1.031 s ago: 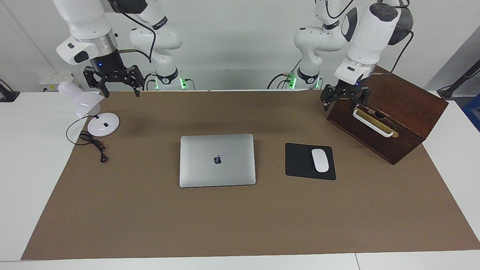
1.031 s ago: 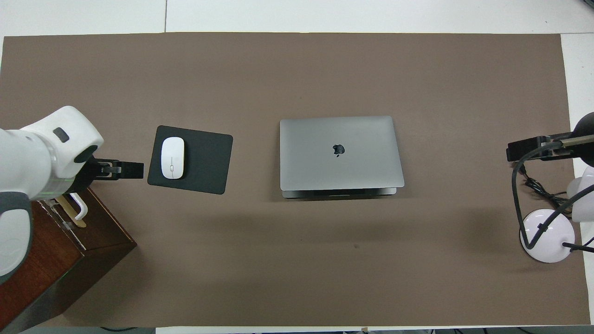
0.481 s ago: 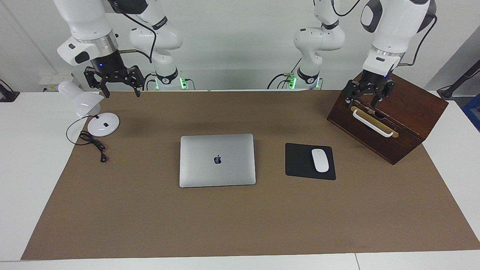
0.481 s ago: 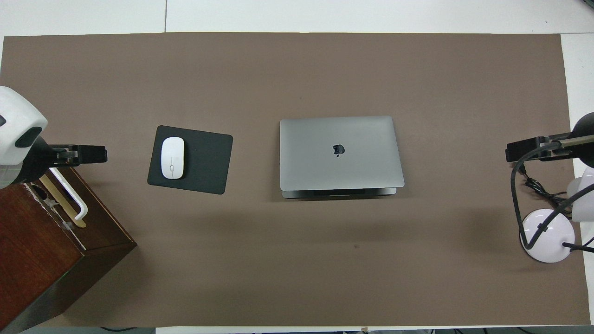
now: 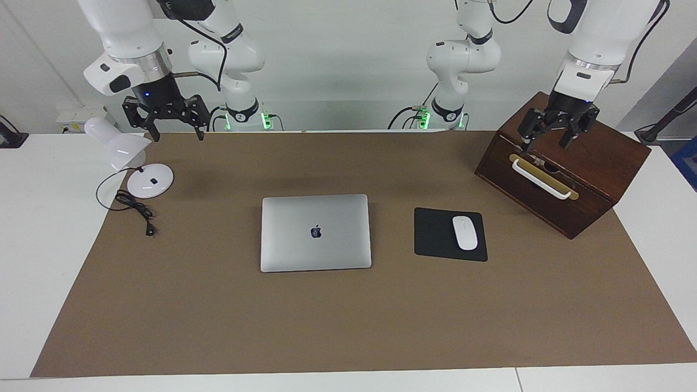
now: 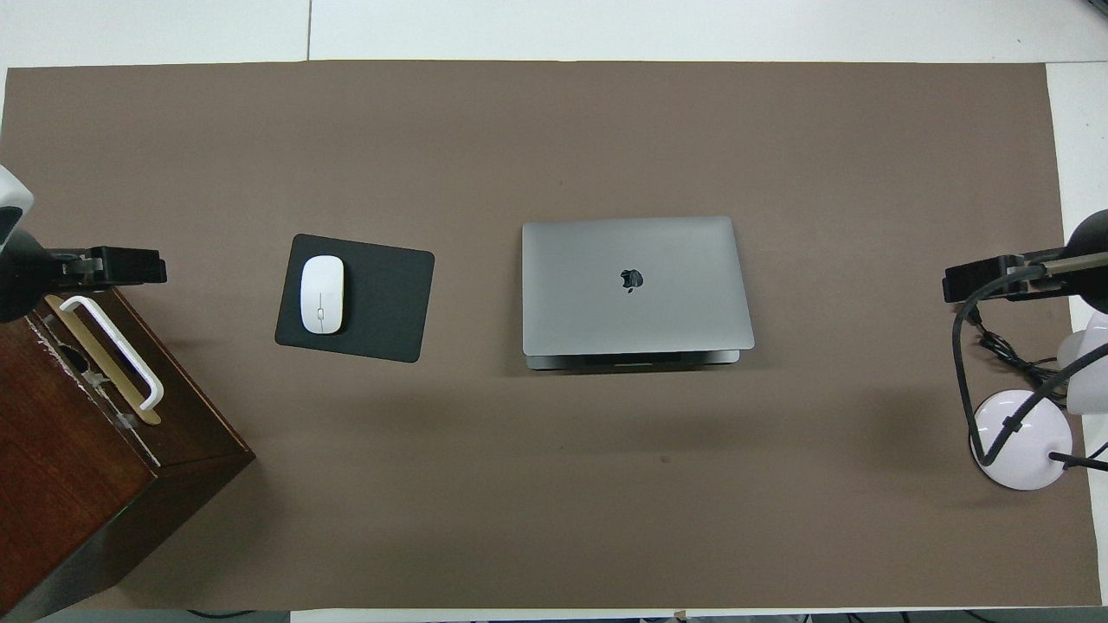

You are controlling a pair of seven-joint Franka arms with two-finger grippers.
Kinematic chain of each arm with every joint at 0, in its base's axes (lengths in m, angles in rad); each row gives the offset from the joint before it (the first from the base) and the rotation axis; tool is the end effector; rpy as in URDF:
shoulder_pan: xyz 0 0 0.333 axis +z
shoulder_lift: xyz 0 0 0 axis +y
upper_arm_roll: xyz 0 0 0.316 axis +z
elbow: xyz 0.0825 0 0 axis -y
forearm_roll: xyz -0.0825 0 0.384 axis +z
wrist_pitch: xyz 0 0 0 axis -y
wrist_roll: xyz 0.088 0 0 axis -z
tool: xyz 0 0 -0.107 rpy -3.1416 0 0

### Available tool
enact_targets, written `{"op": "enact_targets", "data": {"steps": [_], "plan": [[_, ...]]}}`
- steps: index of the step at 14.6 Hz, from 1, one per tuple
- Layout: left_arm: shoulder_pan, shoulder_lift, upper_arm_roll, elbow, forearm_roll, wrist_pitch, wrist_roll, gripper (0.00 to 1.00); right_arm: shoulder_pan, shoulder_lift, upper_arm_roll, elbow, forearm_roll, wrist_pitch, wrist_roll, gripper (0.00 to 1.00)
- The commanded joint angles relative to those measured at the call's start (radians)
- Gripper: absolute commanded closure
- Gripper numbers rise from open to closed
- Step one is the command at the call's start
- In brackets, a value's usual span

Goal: Close laptop with both arms

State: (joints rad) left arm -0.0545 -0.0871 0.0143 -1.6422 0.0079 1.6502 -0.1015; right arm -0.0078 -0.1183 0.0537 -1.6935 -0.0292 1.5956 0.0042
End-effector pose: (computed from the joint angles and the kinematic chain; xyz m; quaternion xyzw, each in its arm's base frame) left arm 0.5347 -0.0204 0.6453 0.9984 0.0305 0.0476 0.0001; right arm 0.5187 0.0225 0.6321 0.9996 0.0209 0.0106 0.0175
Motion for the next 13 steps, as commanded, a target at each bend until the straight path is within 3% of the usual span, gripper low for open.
{"op": "enact_targets", "data": {"steps": [1, 8, 13], "plan": [[0.025, 0.040, -0.002, 0.062, -0.040, -0.076, -0.001, 0.00, -0.015, -0.023, 0.003, -0.023, 0.017, -0.003, -0.017, 0.00], [0.059, 0.052, -0.004, 0.004, -0.048, -0.079, 0.019, 0.00, -0.023, -0.023, 0.003, -0.023, 0.017, -0.006, -0.018, 0.00], [0.059, 0.067, -0.004, -0.024, -0.045, 0.023, 0.138, 0.00, -0.038, -0.023, 0.003, -0.023, 0.017, -0.006, -0.029, 0.00]]}}
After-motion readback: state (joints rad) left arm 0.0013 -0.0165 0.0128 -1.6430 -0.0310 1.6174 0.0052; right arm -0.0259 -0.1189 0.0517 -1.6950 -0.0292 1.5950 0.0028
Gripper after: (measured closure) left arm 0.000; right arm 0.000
